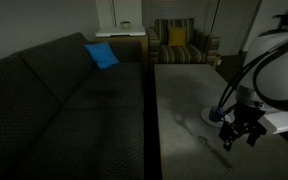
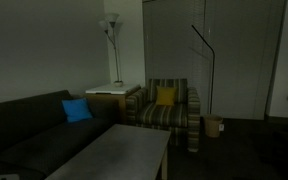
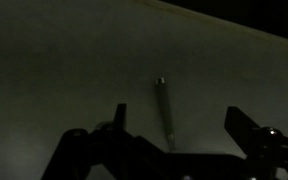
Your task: Move the spoon to the right
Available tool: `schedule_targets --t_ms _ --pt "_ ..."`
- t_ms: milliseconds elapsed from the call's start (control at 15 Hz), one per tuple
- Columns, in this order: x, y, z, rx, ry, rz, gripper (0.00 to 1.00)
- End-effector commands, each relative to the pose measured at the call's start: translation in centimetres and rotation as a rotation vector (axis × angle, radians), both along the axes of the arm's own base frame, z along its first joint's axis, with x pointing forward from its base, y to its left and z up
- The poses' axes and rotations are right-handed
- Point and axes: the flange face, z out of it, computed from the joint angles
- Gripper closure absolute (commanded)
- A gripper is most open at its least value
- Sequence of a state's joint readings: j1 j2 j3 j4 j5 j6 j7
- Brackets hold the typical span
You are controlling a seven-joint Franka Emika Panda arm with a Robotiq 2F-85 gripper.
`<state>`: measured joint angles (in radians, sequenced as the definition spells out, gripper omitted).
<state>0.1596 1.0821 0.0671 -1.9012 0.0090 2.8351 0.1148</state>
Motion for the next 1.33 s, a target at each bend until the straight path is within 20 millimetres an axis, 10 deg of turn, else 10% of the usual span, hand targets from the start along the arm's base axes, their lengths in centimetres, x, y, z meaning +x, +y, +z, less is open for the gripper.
schedule_targets --t_ms 0,333,933,1267 --pt "0.5 -0.5 -0.9 0.001 0.001 -0.027 0.00" --pt "1.1 -0.3 -2.0 -0.004 -0.047 -0.035 0.00" --pt "0.9 1.7 -10.0 -0.016 -0.205 -0.021 0.00" --pt "0.0 1.7 -9.4 -0.013 -0.170 -0.036 0.00"
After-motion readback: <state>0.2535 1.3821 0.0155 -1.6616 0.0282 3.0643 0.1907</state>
